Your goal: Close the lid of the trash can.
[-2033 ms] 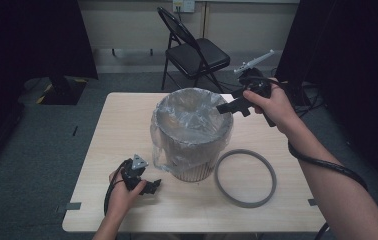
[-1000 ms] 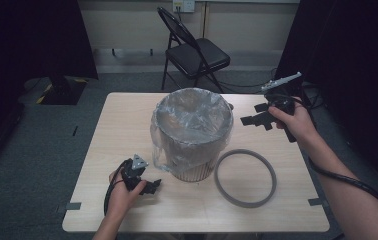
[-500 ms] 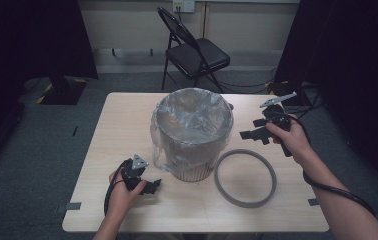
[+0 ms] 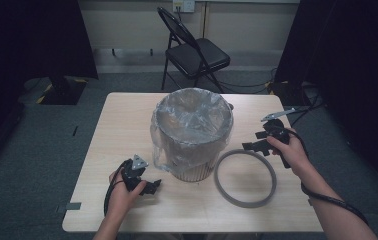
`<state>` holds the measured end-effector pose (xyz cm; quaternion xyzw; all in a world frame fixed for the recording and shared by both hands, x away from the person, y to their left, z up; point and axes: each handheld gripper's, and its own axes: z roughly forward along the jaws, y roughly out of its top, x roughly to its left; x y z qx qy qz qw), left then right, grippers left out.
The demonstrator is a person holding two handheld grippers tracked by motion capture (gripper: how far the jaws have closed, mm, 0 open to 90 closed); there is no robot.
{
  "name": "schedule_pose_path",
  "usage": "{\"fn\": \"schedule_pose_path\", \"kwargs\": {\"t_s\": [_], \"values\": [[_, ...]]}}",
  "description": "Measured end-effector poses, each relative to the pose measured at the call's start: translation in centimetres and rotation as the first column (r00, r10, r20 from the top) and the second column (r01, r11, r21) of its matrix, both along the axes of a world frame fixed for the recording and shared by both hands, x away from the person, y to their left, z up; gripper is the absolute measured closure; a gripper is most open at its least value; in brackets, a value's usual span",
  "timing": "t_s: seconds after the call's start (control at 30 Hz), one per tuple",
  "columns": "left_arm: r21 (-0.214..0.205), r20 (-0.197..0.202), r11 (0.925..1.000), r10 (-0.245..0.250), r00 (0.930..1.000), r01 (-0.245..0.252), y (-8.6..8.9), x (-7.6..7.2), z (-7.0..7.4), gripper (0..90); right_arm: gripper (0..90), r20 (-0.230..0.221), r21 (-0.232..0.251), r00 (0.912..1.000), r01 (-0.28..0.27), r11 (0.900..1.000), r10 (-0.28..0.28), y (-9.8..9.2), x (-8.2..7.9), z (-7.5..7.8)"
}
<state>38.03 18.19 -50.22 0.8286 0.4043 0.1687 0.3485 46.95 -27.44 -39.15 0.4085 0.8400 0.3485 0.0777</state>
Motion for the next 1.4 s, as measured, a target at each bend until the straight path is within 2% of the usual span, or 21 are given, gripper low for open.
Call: {"fn": "schedule_pose_path", "kwargs": {"t_s": [0.27,0.43,0.63,0.7,0.8,0.87,1.0,1.13,1.17,1.2,1.3,1.33,1.37,1.4], "values": [[0.0,0.001,1.0,0.0,1.0,0.0,0.0,0.0,0.0,0.0,15.3,0.037,-0.048,0.999,0.027,0.9985,-0.025,-1.0,-0.3,-2.6],[0.001,0.0,1.0,0.0,1.0,0.0,0.0,0.0,0.0,0.0,17.9,0.056,-0.074,0.9983,0.023,0.997,-0.019,-1.3,-0.5,-4.3],[0.0,0.001,1.0,0.001,1.0,-0.001,0.0,0.0,0.0,0.0,18.9,0.051,-0.068,0.9969,0.063,0.9957,-0.06,-2.0,-0.5,-6.2],[0.0,0.001,1.0,0.001,1.0,-0.001,0.0,0.0,0.0,0.0,18.9,0.049,-0.037,0.997,0.062,0.9974,-0.06,-2.3,-0.5,-6.9],[0.001,0.0,1.0,0.001,1.0,-0.001,0.0,0.0,0.0,0.0,18.3,0.057,-0.038,0.995,0.084,0.9958,-0.082,-2.8,-0.6,-7.4],[0.001,0.001,1.0,0.0,1.0,0.0,0.0,0.0,0.0,0.0,17.3,0.045,-0.041,0.9932,0.109,0.9932,-0.107,-3.2,-0.6,-7.7],[0.001,0.0,1.0,0.0,1.0,0.0,0.0,0.0,0.0,0.0,17.5,0.079,-0.108,0.9923,0.104,0.9887,-0.096,-3.6,-0.8,-8.2],[0.0,0.0,1.0,0.001,1.0,-0.001,0.0,0.0,0.0,0.0,15.2,0.056,-0.151,0.9946,0.095,0.984,-0.087,-3.6,-1.0,-8.9],[0.001,0.0,1.0,0.0,1.0,0.0,0.0,0.0,0.0,0.0,14.8,0.057,-0.176,0.995,0.091,0.9802,-0.083,-3.6,-1.0,-9.1],[0.001,0.0,1.0,0.0,1.0,0.0,0.0,0.0,0.0,0.0,14.3,0.054,-0.174,0.9947,0.096,0.9802,-0.087,-3.5,-1.0,-9.3],[0.0,0.0,1.0,0.0,1.0,0.0,0.0,0.0,0.0,0.0,17.5,0.056,-0.162,0.9937,0.105,0.9812,-0.097,-3.5,-1.0,-9.4],[0.0,0.0,1.0,0.0,1.0,0.0,0.0,0.0,0.0,0.0,23.5,0.052,-0.166,0.9945,0.098,0.9813,-0.091,-3.5,-0.9,-9.2],[0.0,0.0,1.0,0.0,1.0,0.0,0.0,0.0,0.0,0.0,33.3,0.05,-0.166,0.9954,0.089,0.9821,-0.082,-3.5,-0.9,-9.0],[0.0,0.0,1.0,0.0,1.0,0.0,0.0,0.0,0.0,0.0,38.2,0.049,-0.167,0.9961,0.081,0.9827,-0.074,-3.6,-0.9,-8.9]]}}
